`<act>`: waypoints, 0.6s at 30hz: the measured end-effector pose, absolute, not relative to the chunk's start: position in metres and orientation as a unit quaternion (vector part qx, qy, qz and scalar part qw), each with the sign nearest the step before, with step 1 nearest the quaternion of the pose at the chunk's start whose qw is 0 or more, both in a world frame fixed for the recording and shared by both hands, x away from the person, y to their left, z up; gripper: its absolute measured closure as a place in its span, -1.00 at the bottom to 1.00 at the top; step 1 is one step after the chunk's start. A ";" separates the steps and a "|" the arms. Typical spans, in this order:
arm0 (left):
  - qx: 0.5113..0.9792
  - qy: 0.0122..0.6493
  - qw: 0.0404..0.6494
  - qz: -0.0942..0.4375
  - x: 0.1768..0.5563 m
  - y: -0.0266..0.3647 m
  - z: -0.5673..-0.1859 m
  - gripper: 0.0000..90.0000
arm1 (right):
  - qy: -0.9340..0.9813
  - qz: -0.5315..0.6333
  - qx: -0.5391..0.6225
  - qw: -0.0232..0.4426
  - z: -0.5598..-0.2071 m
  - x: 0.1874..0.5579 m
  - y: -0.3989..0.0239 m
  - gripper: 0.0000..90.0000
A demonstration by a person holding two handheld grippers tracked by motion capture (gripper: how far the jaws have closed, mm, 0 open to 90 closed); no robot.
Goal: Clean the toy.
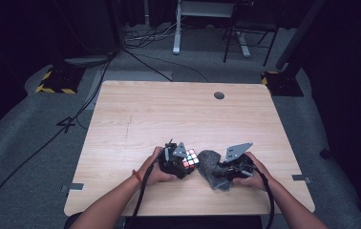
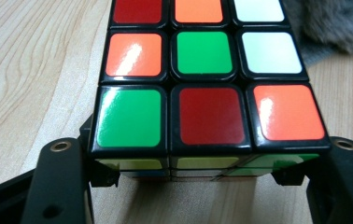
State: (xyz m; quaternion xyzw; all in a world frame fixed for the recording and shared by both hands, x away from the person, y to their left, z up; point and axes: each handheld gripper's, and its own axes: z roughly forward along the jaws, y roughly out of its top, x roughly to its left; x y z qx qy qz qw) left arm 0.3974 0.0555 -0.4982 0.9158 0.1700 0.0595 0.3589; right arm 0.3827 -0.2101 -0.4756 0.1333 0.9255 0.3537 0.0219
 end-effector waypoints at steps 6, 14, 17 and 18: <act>0.931 0.141 0.333 0.045 0.394 0.064 -0.495 -0.55 | 0.932 0.328 0.149 0.038 -0.477 0.384 -0.208 0.51; 0.924 0.148 0.352 0.023 0.395 0.076 -0.495 -0.47 | 0.928 0.346 0.135 0.023 -0.470 0.377 -0.208 0.50; 0.927 0.139 0.348 0.024 0.393 0.070 -0.495 -0.51 | 0.925 0.354 0.134 0.017 -0.471 0.373 -0.201 0.49; 0.927 0.140 0.346 0.024 0.392 0.070 -0.495 -0.48 | 0.925 0.352 0.138 0.025 -0.472 0.373 -0.198 0.48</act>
